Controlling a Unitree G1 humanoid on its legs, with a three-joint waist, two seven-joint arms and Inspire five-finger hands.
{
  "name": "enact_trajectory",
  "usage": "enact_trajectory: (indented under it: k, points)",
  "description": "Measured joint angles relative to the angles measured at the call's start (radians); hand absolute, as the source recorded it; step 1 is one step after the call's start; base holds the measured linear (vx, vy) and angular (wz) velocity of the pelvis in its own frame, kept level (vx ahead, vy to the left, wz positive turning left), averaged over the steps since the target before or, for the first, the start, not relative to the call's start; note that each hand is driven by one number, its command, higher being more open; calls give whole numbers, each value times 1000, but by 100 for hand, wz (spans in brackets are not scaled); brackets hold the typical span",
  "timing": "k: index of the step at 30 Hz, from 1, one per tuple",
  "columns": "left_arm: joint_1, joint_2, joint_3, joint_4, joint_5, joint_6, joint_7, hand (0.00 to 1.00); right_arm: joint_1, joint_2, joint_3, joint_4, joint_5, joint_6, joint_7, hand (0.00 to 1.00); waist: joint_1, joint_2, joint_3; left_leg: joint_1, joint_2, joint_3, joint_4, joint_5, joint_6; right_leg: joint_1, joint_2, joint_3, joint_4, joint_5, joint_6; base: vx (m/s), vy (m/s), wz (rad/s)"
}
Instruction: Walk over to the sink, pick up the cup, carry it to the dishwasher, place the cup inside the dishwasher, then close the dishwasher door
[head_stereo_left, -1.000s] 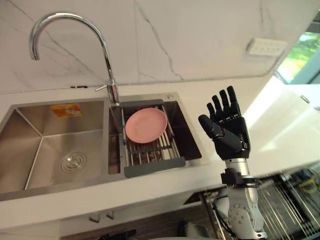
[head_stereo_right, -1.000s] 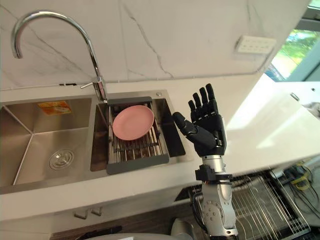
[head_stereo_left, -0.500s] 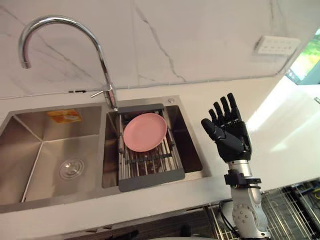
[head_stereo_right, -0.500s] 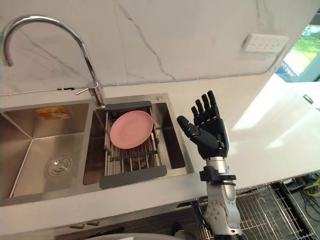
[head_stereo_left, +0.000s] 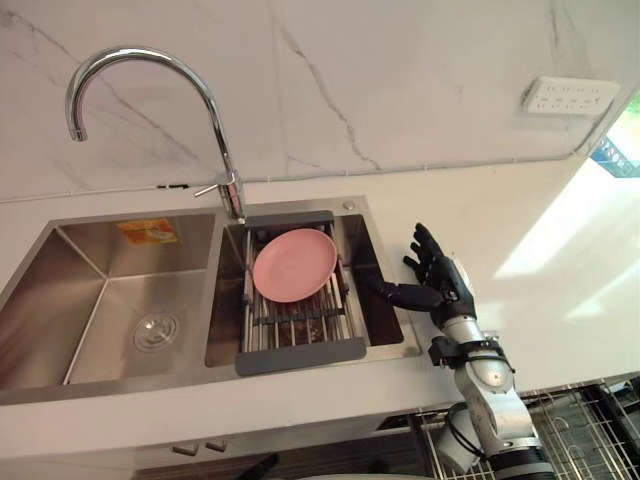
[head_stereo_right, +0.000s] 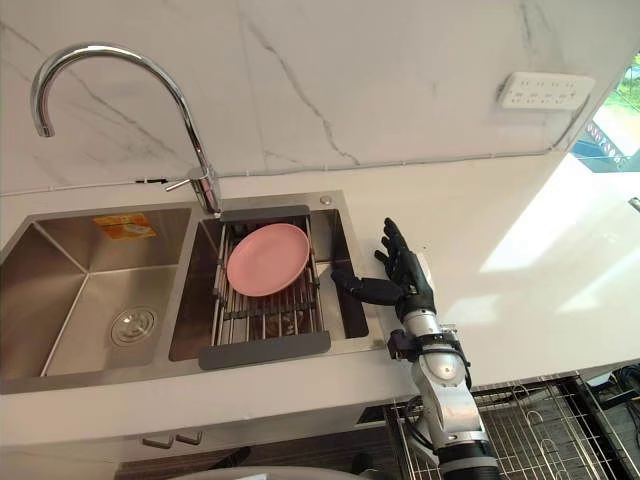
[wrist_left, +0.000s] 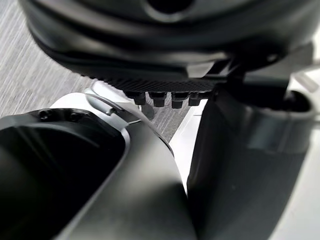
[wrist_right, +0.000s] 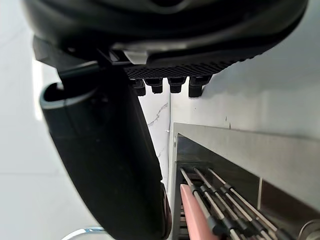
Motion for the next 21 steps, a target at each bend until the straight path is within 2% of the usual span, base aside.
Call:
enact_trajectory:
  k: [2, 5, 13, 16, 18, 21]
  points:
    - [-11, 0, 22, -6, 32, 53, 8, 100, -39, -24, 13, 0, -45, 10, 12, 100, -1, 0, 0, 0, -1, 0, -1, 0, 0, 0, -1, -1, 0, 1, 1, 0, 0, 0]
    - [-30, 5, 26, -7, 89, 81, -1, 100, -83, -60, 58, 0, -83, 24, 45, 100, -8, 0, 0, 1, -2, 0, -4, 0, 0, -1, -1, -1, 0, 2, 2, 0, 0, 0]
    - [-31, 3, 25, -4, 89, 71, -3, 100, -158, -104, 122, 22, -162, 24, 106, 100, -11, 0, 0, -2, -4, 3, -10, 1, 1, -9, -3, -1, -1, 3, 4, 0, 0, 0]
    - [-31, 2, 19, -4, 89, 62, -4, 100, -201, -128, 134, 57, -232, 19, 104, 100, -10, 0, 0, -10, -8, -1, -17, 7, 1, -17, -8, -6, -1, 5, 6, -8, 20, 4]
    - [-31, 3, 18, -6, 89, 61, -4, 100, -238, -147, 158, 90, -345, 15, 98, 100, -8, 0, 0, -17, -11, -3, -24, 12, 1, -25, -10, -8, -1, 7, 8, -2, 8, 2]
    - [-31, 2, 18, -10, 90, 60, -5, 100, -275, -154, 185, 119, -396, 16, 87, 100, -4, -1, -1, -27, -11, -3, -25, 13, 1, -37, -10, -10, -1, 10, 8, 0, 0, 0]
